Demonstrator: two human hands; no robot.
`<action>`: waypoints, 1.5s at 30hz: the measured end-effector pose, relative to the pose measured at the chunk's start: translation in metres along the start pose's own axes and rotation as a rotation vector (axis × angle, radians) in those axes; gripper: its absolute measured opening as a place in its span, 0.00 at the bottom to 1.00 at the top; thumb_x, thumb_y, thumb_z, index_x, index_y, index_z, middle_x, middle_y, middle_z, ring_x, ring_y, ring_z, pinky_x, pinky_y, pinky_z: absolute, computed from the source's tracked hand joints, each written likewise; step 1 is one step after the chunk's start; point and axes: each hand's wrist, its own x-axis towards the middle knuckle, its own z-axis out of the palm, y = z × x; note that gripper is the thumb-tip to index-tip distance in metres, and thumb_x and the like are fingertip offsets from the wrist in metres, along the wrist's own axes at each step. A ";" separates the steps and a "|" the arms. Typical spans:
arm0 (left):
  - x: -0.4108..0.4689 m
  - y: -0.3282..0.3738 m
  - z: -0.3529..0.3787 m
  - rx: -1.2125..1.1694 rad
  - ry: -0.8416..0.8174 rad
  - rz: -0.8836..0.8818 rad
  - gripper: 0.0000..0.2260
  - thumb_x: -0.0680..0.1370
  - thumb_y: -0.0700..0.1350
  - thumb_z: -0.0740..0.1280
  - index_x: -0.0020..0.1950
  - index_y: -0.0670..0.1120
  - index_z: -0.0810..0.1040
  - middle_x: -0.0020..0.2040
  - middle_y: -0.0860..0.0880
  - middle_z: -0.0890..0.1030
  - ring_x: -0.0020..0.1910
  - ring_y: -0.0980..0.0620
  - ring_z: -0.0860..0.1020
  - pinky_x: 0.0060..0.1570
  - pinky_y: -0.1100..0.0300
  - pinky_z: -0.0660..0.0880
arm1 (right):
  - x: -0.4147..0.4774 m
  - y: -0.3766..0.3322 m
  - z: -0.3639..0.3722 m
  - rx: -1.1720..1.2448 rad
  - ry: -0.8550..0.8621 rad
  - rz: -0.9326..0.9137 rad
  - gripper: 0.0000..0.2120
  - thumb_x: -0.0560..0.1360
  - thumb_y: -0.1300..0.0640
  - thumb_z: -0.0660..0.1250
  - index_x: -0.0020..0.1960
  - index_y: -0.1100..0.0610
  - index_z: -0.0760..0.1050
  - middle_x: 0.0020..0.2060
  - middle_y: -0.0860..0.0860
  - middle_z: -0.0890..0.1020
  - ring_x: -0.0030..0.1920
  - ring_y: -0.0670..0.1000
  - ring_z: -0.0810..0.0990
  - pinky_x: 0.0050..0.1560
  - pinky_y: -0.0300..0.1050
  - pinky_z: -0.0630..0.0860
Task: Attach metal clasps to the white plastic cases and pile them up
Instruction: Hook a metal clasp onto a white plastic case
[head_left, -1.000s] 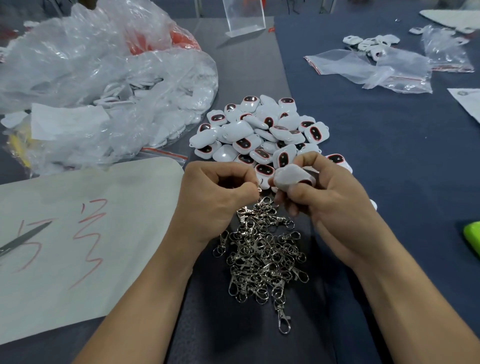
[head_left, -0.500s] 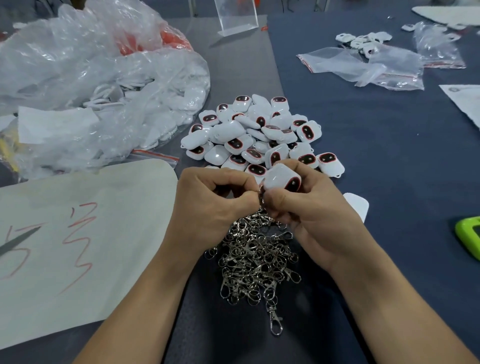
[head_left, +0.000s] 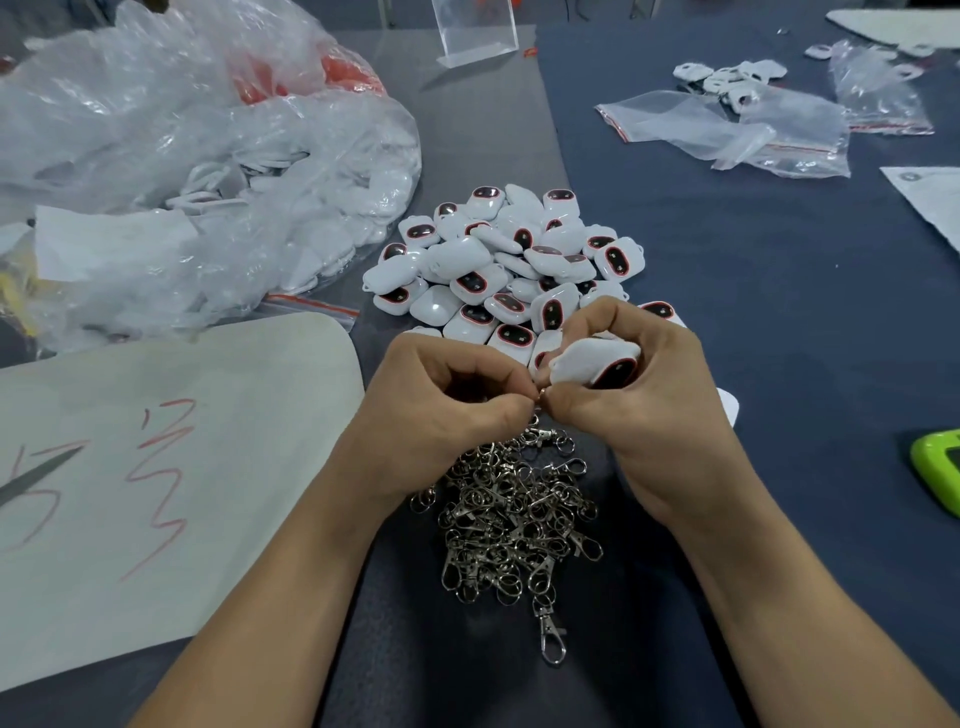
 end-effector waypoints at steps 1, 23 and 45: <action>0.000 0.001 -0.001 -0.014 -0.013 -0.009 0.04 0.68 0.36 0.74 0.38 0.45 0.86 0.33 0.38 0.80 0.33 0.53 0.74 0.33 0.63 0.70 | 0.000 -0.001 -0.001 -0.013 -0.007 -0.008 0.11 0.62 0.69 0.72 0.40 0.58 0.75 0.41 0.73 0.75 0.38 0.60 0.75 0.37 0.70 0.75; -0.004 0.000 0.006 0.081 0.139 0.012 0.02 0.63 0.44 0.72 0.34 0.49 0.84 0.28 0.50 0.80 0.26 0.58 0.72 0.27 0.66 0.67 | -0.004 -0.002 0.003 -0.116 0.018 -0.081 0.11 0.64 0.69 0.74 0.41 0.57 0.76 0.37 0.65 0.82 0.34 0.58 0.78 0.31 0.65 0.76; -0.003 0.002 0.008 0.031 0.177 0.118 0.07 0.68 0.36 0.75 0.38 0.49 0.86 0.26 0.59 0.78 0.23 0.63 0.71 0.26 0.72 0.66 | 0.000 0.007 0.007 0.461 0.007 0.339 0.10 0.62 0.69 0.72 0.40 0.59 0.76 0.33 0.53 0.79 0.28 0.45 0.73 0.25 0.34 0.66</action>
